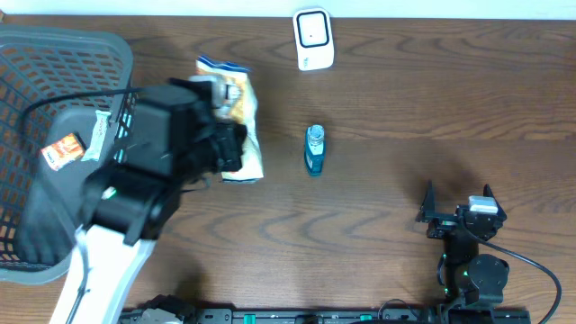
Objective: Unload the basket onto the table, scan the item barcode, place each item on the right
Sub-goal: 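Grasp the printed snack bag with the left gripper and lift out, then lower the snack bag beside the bottle and open the left gripper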
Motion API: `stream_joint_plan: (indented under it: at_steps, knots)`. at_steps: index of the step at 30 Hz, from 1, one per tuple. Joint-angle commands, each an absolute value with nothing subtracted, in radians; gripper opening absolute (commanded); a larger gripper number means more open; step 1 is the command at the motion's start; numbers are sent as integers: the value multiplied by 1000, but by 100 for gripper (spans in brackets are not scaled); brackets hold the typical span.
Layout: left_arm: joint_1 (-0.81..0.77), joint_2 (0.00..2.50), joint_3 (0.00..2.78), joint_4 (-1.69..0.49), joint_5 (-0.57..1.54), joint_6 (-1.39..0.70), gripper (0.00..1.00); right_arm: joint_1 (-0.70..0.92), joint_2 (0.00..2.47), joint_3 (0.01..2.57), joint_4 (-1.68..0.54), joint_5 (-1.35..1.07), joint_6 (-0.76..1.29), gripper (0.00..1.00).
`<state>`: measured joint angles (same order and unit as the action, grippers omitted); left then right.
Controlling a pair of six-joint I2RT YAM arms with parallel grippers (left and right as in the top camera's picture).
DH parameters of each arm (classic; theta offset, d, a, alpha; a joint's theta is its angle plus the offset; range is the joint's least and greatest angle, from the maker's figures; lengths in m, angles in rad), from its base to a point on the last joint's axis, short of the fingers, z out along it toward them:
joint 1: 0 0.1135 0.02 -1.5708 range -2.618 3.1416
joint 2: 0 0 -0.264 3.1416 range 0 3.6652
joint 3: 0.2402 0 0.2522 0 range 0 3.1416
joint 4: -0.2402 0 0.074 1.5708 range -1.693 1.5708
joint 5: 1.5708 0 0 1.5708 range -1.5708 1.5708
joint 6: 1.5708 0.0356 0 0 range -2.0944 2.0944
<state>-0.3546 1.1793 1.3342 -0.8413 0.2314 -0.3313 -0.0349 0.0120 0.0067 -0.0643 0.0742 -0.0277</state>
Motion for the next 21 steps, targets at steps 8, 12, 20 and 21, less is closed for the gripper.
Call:
stream_joint_plan:
  at_steps: [8, 12, 20, 21]
  knots:
    - [-422, 1342, 1337, -876, -11, -307, 7, -29, 7, 6, -68, 69, -39, 99]
    - [-422, 1401, 1337, -905, -12, -307, 7, -29, 7, 6, -68, 69, -39, 99]
    - [-422, 1478, 1337, -919, -12, -308, 7, -29, 7, 6, -68, 69, -39, 99]
    - [-422, 1484, 1337, -919, -12, -308, 7, -29, 7, 6, -68, 69, -39, 99]
